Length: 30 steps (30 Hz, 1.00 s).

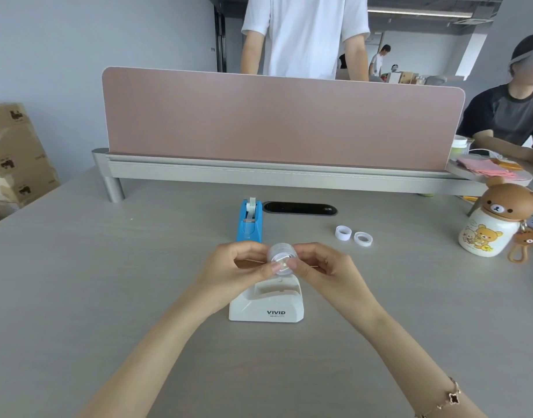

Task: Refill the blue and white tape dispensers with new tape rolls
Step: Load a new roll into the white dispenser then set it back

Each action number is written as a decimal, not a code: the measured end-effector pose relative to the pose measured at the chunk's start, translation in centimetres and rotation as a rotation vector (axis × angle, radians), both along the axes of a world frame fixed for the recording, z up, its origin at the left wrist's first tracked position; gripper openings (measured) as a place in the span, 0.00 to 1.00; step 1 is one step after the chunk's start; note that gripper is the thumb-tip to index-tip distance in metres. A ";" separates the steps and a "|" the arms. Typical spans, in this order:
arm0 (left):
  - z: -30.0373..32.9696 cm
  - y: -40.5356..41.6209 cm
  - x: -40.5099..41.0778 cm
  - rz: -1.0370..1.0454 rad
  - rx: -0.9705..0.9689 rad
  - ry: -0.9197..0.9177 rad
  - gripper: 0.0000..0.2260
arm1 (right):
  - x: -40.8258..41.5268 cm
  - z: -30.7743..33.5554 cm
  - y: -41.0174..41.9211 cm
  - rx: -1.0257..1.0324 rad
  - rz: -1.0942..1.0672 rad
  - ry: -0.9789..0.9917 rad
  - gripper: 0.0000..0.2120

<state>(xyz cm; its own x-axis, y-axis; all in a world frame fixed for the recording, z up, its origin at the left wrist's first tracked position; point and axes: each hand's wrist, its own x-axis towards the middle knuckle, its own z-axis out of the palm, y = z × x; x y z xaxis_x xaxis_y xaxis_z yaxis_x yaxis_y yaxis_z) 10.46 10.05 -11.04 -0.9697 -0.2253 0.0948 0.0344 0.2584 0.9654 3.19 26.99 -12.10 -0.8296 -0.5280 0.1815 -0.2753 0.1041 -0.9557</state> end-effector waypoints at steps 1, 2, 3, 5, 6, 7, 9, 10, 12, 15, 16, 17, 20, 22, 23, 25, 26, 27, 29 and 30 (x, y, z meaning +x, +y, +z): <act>-0.1 -0.1 -0.1 0.003 0.001 0.015 0.10 | 0.0 0.2 0.1 -0.010 0.016 -0.016 0.05; -0.3 -0.2 -0.2 0.004 0.001 0.031 0.10 | 0.0 0.3 0.2 -0.014 0.025 -0.025 0.04; -0.3 -0.2 -0.2 0.003 -0.003 0.042 0.10 | -0.1 0.5 0.4 -0.012 0.033 -0.029 0.04; -0.4 -0.2 -0.2 -0.012 -0.020 0.062 0.11 | -0.2 0.7 0.8 0.003 0.051 -0.024 0.05; -0.4 -0.1 -0.1 -0.025 -0.023 0.078 0.12 | -0.3 0.8 1.0 0.011 0.057 -0.017 0.05; -0.3 0.1 0.0 -0.037 -0.024 0.100 0.13 | -0.4 1.0 1.1 0.016 0.057 -0.008 0.06; -0.1 0.5 0.2 -0.039 -0.092 0.170 0.18 | -0.5 1.1 1.3 0.033 0.043 0.015 0.06; -0.1 0.6 0.2 -0.027 -0.175 0.219 0.20 | -0.5 1.2 1.4 0.045 0.034 0.024 0.05; -0.2 0.7 0.2 -0.025 -0.328 0.306 0.23 | -0.5 1.3 1.4 0.065 0.029 0.028 0.05; -0.4 0.6 0.4 -0.069 -0.449 0.331 0.23 | -0.5 1.4 1.4 0.093 0.047 0.034 0.05; -0.5 0.6 0.4 -0.091 -0.483 0.325 0.22 | -0.4 1.4 1.4 0.105 0.052 0.040 0.04; -0.6 0.5 0.4 -0.111 -0.517 0.326 0.22 | -0.4 1.4 1.4 0.116 0.057 0.048 0.04; -1.1 0.4 0.2 -0.124 -0.570 0.359 0.19 | -0.3 1.4 1.3 0.118 0.056 0.056 0.03; -1.3 0.3 0.1 -0.094 -0.527 0.377 0.18 | -0.3 1.4 1.3 0.098 0.051 0.039 0.04; -1.3 0.2 0.0 -0.074 -0.499 0.391 0.17 | -0.2 1.4 1.2 0.083 0.046 0.024 0.05; -1.2 0.1 -0.1 -0.033 -0.457 0.430 0.15 | -0.2 1.5 1.1 0.037 0.040 -0.034 0.07; -1.2 0.0 -0.1 -0.014 -0.446 0.445 0.15 | -0.1 1.6 1.0 0.003 0.041 -0.087 0.08; -1.1 0.0 -0.1 0.002 -0.438 0.450 0.14 | 0.0 1.6 0.9 -0.028 0.046 -0.147 0.09; -0.9 0.0 -0.1 0.019 -0.427 0.450 0.12 | 0.3 1.5 0.7 -0.046 0.061 -0.220 0.11; -0.8 -0.1 -0.1 0.020 -0.415 0.442 0.12 | 0.3 1.5 0.7 -0.035 0.066 -0.223 0.11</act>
<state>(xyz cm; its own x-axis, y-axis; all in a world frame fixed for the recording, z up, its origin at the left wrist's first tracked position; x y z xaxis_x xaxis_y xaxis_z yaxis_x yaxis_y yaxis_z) 10.38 9.99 -11.88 -0.8143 -0.1010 0.5716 0.4004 0.6153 0.6790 3.50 27.65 -10.63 -0.8153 -0.5788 0.0163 -0.0617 0.0589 -0.9964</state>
